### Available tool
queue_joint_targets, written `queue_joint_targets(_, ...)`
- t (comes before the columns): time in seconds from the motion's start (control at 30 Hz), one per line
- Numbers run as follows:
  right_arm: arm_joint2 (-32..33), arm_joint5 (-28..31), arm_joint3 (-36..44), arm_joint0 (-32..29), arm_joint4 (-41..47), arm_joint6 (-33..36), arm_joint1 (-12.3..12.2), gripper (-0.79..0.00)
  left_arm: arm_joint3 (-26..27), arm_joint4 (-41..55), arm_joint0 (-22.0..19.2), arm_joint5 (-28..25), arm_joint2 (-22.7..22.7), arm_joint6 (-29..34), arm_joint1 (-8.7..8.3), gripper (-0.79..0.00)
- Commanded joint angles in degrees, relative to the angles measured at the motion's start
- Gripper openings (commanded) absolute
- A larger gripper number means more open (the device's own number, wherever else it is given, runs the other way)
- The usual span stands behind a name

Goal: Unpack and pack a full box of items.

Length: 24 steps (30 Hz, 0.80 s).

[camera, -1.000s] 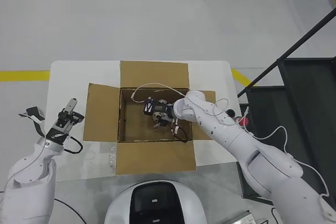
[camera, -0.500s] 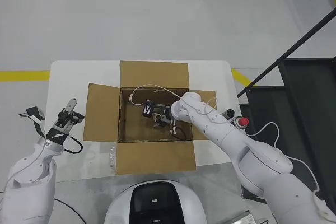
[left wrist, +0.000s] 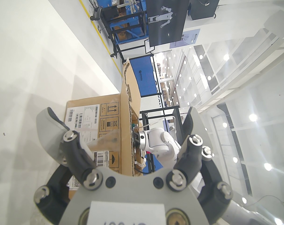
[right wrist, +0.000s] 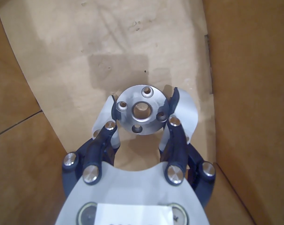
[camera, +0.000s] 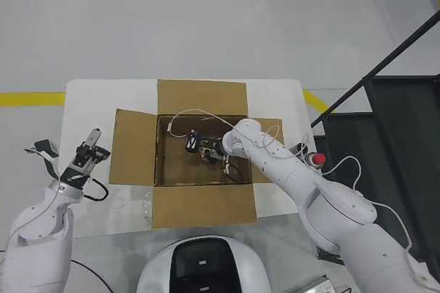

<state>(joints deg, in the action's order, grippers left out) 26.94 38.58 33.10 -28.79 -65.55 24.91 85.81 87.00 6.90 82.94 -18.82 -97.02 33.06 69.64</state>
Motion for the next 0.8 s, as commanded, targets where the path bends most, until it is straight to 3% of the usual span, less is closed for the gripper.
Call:
queue_joint_targets(0.0,0.16,0.05,0.38,0.24,-0.57,-0.49,-0.02,-0.785,0.0,0.0,0.0,0.0,0.0,0.0,0.0,0.0)
queue_joint_targets(0.17,1.24,0.53,4.06,0.3,-2.08,-1.7,-0.85,-0.785,0.0,0.0,0.0,0.0,0.0,0.0,0.0,0.0)
queue_joint_targets(0.37,4.96,2.83,13.33,-1.78,-2.51,-1.47,-3.77,-0.785,0.0,0.0,0.0,0.0,0.0,0.0,0.0,0.0)
queue_joint_targets(0.67,13.7,2.96,34.81,-10.37,-2.13,10.27,-9.5,-0.785,0.0,0.0,0.0,0.0,0.0,0.0,0.0,0.0)
queue_joint_targets(0.77,13.99,2.96,35.41,-10.73,-1.91,10.58,-9.64,-0.785,0.0,0.0,0.0,0.0,0.0,0.0,0.0,0.0)
